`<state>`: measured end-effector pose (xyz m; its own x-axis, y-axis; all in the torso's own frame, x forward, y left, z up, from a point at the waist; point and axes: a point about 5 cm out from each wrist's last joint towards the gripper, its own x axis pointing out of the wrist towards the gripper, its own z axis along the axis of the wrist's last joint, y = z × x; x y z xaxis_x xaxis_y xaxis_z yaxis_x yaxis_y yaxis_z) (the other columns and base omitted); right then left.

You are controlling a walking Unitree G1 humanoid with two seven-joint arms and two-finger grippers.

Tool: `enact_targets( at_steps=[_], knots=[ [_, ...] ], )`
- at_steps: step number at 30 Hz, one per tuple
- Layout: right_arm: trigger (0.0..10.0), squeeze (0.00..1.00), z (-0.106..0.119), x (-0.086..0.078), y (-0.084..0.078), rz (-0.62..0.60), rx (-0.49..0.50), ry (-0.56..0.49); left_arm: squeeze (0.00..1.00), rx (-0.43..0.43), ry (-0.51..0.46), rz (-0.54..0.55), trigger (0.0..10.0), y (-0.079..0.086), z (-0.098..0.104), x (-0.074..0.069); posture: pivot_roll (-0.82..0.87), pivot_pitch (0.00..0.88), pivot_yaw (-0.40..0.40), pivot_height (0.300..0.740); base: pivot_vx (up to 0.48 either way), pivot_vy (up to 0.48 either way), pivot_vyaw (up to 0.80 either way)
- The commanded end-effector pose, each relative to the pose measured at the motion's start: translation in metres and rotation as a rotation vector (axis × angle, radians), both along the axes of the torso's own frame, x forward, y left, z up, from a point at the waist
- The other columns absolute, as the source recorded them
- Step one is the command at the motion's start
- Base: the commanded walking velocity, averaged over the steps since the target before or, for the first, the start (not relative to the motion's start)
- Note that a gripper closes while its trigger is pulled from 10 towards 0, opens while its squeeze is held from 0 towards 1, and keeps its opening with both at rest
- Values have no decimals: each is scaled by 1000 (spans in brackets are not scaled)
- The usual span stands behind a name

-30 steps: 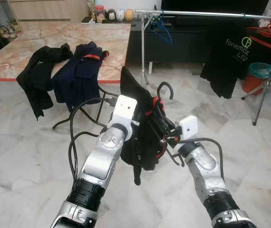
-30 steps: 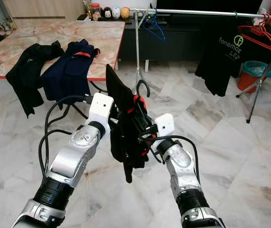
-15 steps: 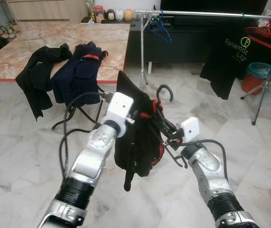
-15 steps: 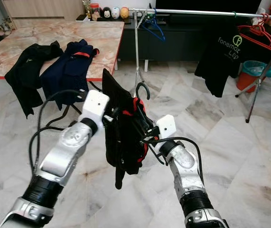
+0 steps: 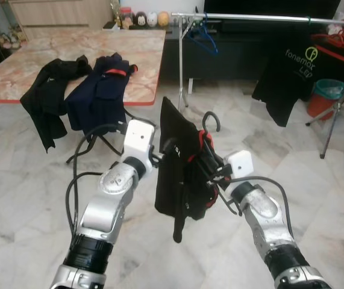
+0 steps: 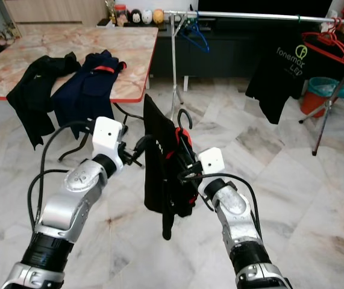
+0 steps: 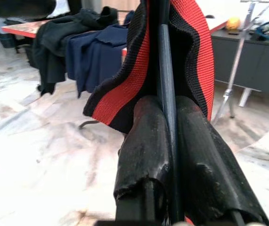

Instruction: Hang hanger

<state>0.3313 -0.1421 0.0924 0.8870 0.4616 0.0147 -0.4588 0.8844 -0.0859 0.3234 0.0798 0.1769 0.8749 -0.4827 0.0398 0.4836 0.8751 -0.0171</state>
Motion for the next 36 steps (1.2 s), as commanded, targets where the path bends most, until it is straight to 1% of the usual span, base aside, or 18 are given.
enact_targets(
  at_steps=[1,3,6,9,11,14,15,19,21,24,30,33,36],
  knots=[
    [0,0,13,6,4,-13,5,-62,0,-23,-16,-47,10000,-5,8,-3,110,0,15,740,0,0,0],
    [0,0,13,6,4,-19,2,-68,0,-18,-11,-70,10000,-8,7,-4,109,0,16,740,0,0,0],
    [0,0,17,10,2,-74,3,-87,0,-11,13,-116,10000,-17,4,-7,107,0,17,740,0,0,0],
    [0,0,20,11,4,-66,-1,-102,0,-7,22,-129,10000,-21,3,-8,106,0,19,740,0,0,0],
    [0,0,21,11,8,-58,-12,-122,0,15,29,-126,10000,-25,2,-6,108,0,19,740,0,0,0],
    [0,0,24,11,11,-55,4,-133,0,31,26,-110,10000,-26,3,-4,109,0,22,740,0,0,0],
    [0,0,25,10,13,-40,22,-138,0,52,20,-87,10000,-27,4,-2,109,0,22,740,0,0,0],
    [0,0,25,10,14,-28,26,-137,0,66,20,-62,10000,-29,4,1,107,0,25,740,0,0,0],
    [0,0,24,9,14,-29,23,-139,0,74,16,-57,10000,-34,5,2,107,0,26,740,0,0,0],
    [0,0,24,9,14,-27,24,-138,0,69,15,-55,10000,-36,7,3,107,0,26,740,0,0,0],
    [0,0,23,8,15,-20,38,-134,0,104,-2,-51,10000,-44,8,2,109,0,31,740,0,0,0],
    [0,0,23,8,15,-19,42,-133,0,132,-10,-12,10000,-44,10,4,109,0,32,740,0,0,0],
    [0,0,23,8,16,-18,43,-132,0,137,-12,17,10000,-43,10,5,109,0,32,740,0,0,0]
  ],
)
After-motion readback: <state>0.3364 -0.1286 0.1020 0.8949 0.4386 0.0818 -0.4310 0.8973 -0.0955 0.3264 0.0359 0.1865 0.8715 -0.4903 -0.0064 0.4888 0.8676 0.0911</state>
